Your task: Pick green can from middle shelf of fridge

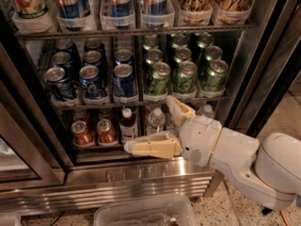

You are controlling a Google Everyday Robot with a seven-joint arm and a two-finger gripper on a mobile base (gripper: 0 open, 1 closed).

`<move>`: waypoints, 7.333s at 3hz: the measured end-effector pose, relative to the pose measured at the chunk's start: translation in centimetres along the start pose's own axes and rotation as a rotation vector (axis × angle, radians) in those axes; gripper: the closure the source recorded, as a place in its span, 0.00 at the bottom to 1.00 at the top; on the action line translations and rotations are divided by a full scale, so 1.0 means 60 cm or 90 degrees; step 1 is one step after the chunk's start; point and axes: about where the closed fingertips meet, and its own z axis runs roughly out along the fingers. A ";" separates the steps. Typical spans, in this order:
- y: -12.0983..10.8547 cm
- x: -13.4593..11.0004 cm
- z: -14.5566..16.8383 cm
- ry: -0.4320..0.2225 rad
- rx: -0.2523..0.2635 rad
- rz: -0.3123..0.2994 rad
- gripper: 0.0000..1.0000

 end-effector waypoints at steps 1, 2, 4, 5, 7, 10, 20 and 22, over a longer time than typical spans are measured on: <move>-0.005 0.000 0.000 -0.012 0.014 -0.004 0.00; -0.018 0.007 -0.019 -0.060 0.063 -0.002 0.00; -0.032 0.006 -0.088 -0.150 0.200 -0.053 0.00; -0.034 0.002 -0.108 -0.147 0.254 -0.082 0.00; -0.087 0.023 -0.151 -0.142 0.350 -0.054 0.00; -0.158 0.045 -0.161 -0.121 0.419 -0.018 0.00; -0.299 0.074 -0.193 -0.093 0.478 -0.086 0.00; -0.276 0.061 -0.175 -0.084 0.492 -0.102 0.00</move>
Offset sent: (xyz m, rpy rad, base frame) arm -0.0039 -0.0443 0.0065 0.1447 -0.2112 -0.2598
